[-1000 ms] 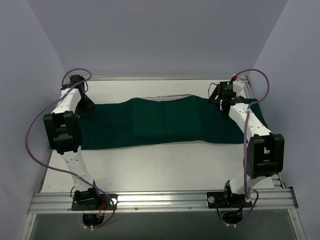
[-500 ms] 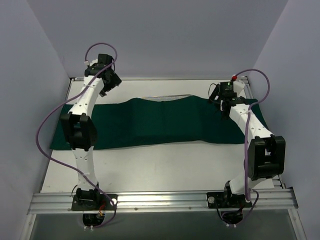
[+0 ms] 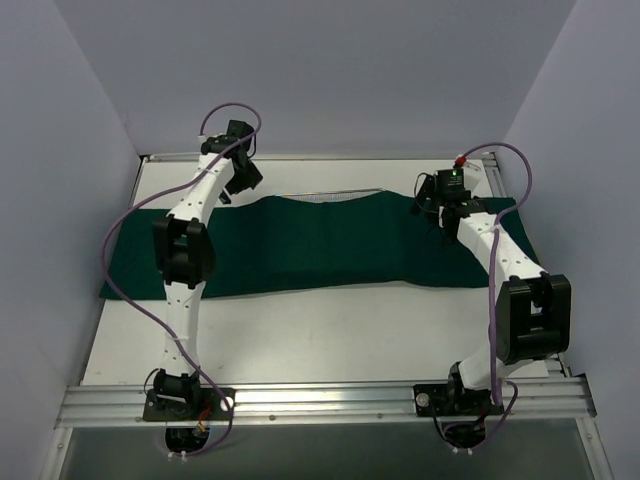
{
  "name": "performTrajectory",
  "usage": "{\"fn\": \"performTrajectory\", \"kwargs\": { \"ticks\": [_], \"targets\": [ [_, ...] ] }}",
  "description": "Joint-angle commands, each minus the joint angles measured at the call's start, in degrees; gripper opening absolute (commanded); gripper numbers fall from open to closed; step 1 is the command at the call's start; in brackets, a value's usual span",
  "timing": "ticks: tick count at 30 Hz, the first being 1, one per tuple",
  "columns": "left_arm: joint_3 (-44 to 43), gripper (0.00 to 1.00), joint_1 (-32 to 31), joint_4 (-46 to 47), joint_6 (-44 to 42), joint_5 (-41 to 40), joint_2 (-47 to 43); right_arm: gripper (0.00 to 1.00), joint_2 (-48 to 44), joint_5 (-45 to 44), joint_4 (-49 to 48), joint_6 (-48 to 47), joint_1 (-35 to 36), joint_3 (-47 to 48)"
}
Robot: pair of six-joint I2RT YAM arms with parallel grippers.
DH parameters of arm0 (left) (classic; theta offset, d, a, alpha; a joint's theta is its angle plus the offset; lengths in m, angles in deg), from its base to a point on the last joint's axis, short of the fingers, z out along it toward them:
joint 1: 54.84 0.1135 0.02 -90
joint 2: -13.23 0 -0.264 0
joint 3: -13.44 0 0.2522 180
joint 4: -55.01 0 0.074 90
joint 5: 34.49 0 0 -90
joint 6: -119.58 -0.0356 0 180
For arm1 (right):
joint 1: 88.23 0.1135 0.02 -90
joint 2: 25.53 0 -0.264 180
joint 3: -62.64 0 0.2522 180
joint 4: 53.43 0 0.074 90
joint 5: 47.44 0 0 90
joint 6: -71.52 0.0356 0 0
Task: Open and lay out the surgical kit
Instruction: Open the surgical kit at the center of the board.
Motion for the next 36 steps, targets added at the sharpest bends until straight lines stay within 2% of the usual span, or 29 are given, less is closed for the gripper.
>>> {"fn": "performTrajectory", "kwargs": {
  "ticks": [1,12,19,22,33,36],
  "targets": [
    [-3.4,0.84,-1.1,0.5,-0.4,-1.1,1.4,0.91,-1.5,1.3,-0.9,-1.6,0.6,-0.6],
    [-6.4,0.84,-1.4,2.5,-0.7,0.8,7.1,0.91,0.0,3.7,-1.4,-3.2,1.0,-0.6],
    [-6.1,0.84,-1.5,0.9,-0.9,2.2,7.5,0.90,0.3,4.4,-1.5,-3.5,1.0,-0.6],
    [-5.8,0.81,-1.6,-0.2,-0.9,2.8,6.9,0.90,0.5,4.6,-1.5,-3.5,1.0,-0.5],
    [-2.3,0.53,-1.8,-0.7,-0.8,3.6,3.6,0.90,0.6,3.6,-1.3,-3.2,1.0,0.5],
    [-2.4,0.49,-1.7,-1.2,-1.0,3.7,3.1,0.89,0.7,3.5,-1.3,-3.0,1.0,0.9]
  ]
}}
